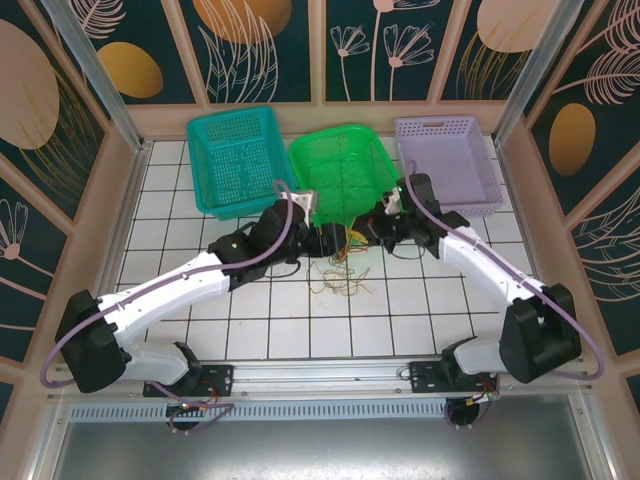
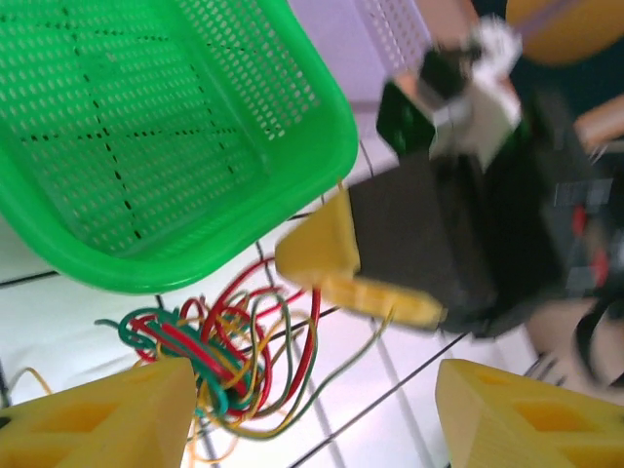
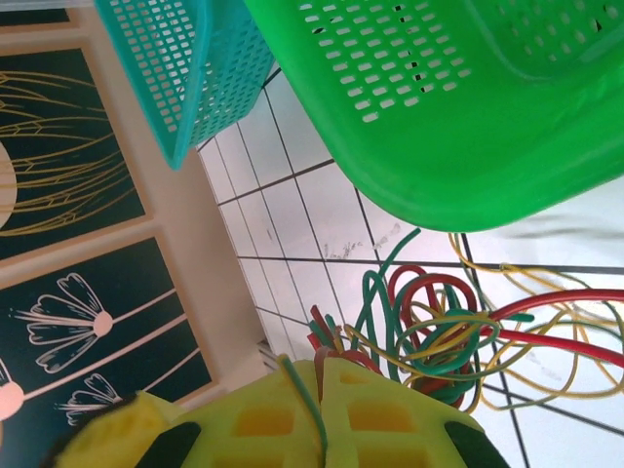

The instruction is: Untangle the cables

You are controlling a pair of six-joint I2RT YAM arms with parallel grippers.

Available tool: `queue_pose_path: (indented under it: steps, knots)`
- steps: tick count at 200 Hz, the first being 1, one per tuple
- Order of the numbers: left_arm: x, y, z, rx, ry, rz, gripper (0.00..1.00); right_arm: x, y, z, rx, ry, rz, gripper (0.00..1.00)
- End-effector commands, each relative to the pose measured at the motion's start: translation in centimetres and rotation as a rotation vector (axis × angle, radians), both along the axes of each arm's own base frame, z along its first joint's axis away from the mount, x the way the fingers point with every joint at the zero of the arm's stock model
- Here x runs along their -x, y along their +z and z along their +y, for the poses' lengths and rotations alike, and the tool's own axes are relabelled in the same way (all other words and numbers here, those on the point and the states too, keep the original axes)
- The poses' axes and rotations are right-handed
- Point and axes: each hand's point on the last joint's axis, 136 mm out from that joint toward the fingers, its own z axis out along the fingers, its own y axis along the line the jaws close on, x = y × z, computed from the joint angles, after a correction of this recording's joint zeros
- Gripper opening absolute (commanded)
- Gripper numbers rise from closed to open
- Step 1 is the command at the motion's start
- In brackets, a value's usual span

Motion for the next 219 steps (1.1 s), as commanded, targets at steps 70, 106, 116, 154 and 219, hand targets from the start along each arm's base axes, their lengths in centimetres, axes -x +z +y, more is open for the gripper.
queue_pose_path:
  steps: [70,106,116,154,219]
  knots:
    - [-0.8,-2.7,-0.7,-0.412,-0.116,-0.368,0.77,0.6,2.3,1.0,-0.025,0.016,0.144,0.00]
    - [-2.2,-4.1,-1.5,-0.529,-0.145,-0.401,0.74,1.4,2.9,1.6,-0.037,0.035,0.154,0.00]
    - [-2.6,-4.3,-1.4,-0.558,-0.127,-0.403,0.69,1.6,3.1,1.7,-0.043,0.037,0.155,0.00]
    - [-3.7,-4.2,-1.6,-0.586,-0.087,-0.417,0.42,2.3,3.8,1.9,-0.067,0.032,0.168,0.00]
    - [-3.5,-4.7,-1.2,-0.578,-0.073,-0.399,0.00,2.0,5.0,2.0,-0.091,0.018,0.164,0.00]
